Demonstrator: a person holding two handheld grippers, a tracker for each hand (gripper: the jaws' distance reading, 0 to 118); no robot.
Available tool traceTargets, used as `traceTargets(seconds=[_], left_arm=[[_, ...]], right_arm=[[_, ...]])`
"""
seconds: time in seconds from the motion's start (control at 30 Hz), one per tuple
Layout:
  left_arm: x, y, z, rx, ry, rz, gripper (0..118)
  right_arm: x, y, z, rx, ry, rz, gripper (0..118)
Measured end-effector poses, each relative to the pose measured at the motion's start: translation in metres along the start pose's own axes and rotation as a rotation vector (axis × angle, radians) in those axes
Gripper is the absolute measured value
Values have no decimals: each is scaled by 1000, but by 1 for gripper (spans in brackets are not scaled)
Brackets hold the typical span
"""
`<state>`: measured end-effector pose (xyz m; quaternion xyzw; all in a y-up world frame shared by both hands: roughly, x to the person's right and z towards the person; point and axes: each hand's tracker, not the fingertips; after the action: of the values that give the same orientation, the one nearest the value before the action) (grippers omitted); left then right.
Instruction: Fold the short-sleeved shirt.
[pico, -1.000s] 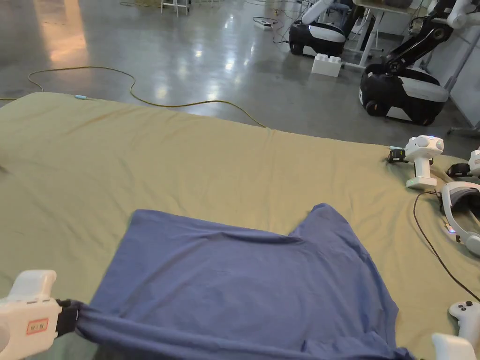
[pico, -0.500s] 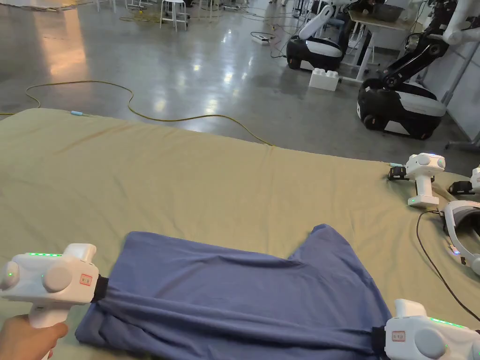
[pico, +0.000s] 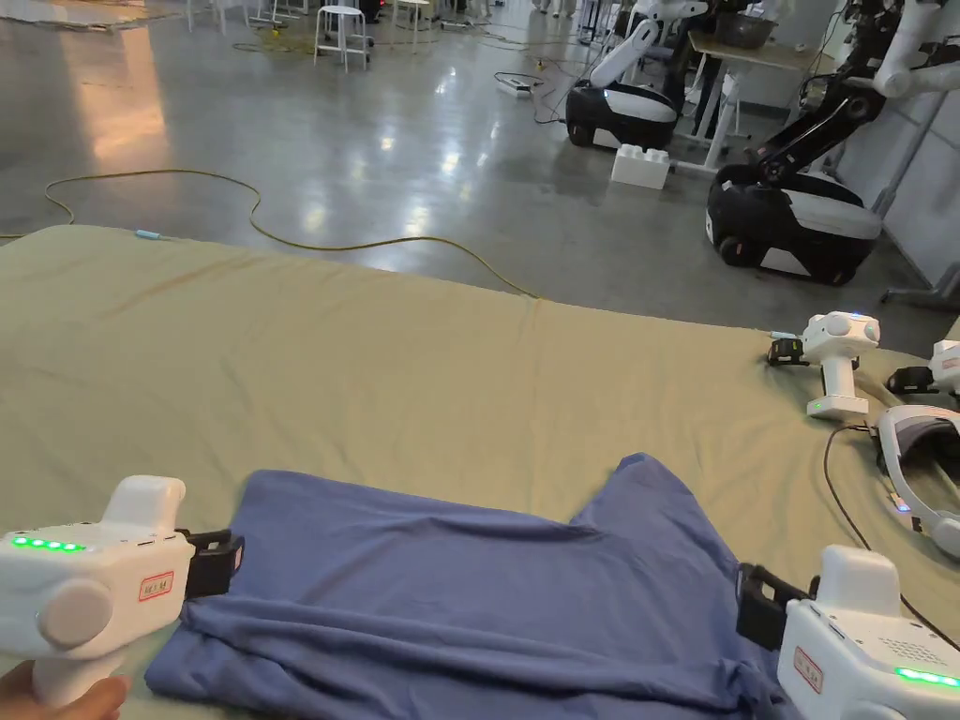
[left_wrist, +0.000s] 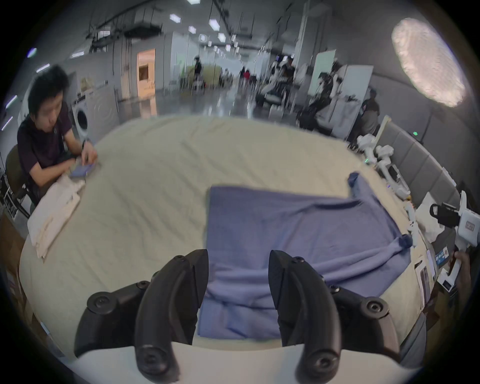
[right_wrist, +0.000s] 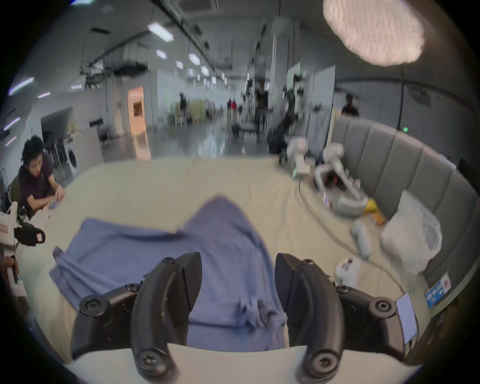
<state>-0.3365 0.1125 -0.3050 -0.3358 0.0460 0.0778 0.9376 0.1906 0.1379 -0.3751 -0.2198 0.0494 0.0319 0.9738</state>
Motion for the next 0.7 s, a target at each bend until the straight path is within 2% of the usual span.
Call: traceTargets(seconds=[0.17, 0.3, 0.33, 0.4, 0.43, 0.47, 0.5, 0.53, 0.7], left_arm=[[37, -5, 60, 262, 39, -12, 53], [69, -12, 100, 403, 66, -61, 49], [74, -14, 107, 423, 66, -68, 44], [82, -17, 118, 466, 70, -72, 32], [83, -18, 121, 476, 65, -71, 22], [86, -20, 125, 480, 59, -68, 17], [90, -21, 129, 485, 66, -68, 9], [89, -22, 129, 493, 68, -66, 1], [87, -30, 138, 507, 65, -45, 0]], right_arm=[[-43, 24, 69, 261, -15, 6, 63], [-74, 21, 99, 375, -9, 35, 58], [-80, 20, 103, 367, -8, 40, 48], [-92, 19, 111, 380, -2, 41, 17], [-97, 17, 114, 383, -6, 41, 14], [-101, 16, 117, 386, -24, 36, 10], [-102, 15, 119, 383, -20, 30, 2], [-103, 13, 121, 394, -2, 12, 0], [-109, 10, 128, 400, -3, 30, 0]])
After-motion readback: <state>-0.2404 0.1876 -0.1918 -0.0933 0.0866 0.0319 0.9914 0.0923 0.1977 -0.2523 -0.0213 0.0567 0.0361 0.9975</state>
